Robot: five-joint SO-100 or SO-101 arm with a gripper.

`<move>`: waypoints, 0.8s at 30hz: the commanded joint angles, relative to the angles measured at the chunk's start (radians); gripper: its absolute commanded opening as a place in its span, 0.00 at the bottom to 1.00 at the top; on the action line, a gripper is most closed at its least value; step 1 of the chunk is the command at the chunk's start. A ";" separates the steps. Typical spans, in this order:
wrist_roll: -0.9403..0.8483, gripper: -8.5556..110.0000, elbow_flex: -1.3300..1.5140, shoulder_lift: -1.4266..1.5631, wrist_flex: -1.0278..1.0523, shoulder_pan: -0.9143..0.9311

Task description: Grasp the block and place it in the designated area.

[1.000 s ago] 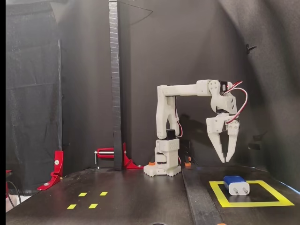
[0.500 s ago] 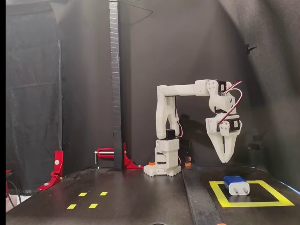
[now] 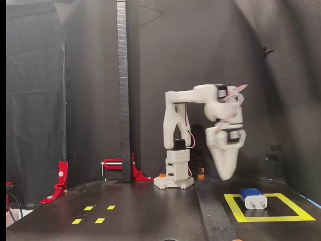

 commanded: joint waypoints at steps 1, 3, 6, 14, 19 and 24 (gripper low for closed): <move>-0.018 0.07 -0.040 0.005 0.002 0.115; -0.031 0.07 -0.040 0.003 0.012 0.183; -0.055 0.07 -0.041 0.003 0.034 0.275; -0.114 0.07 -0.040 0.031 0.055 0.403; -0.124 0.07 -0.028 0.083 0.069 0.400; -0.140 0.07 0.086 0.235 -0.040 0.387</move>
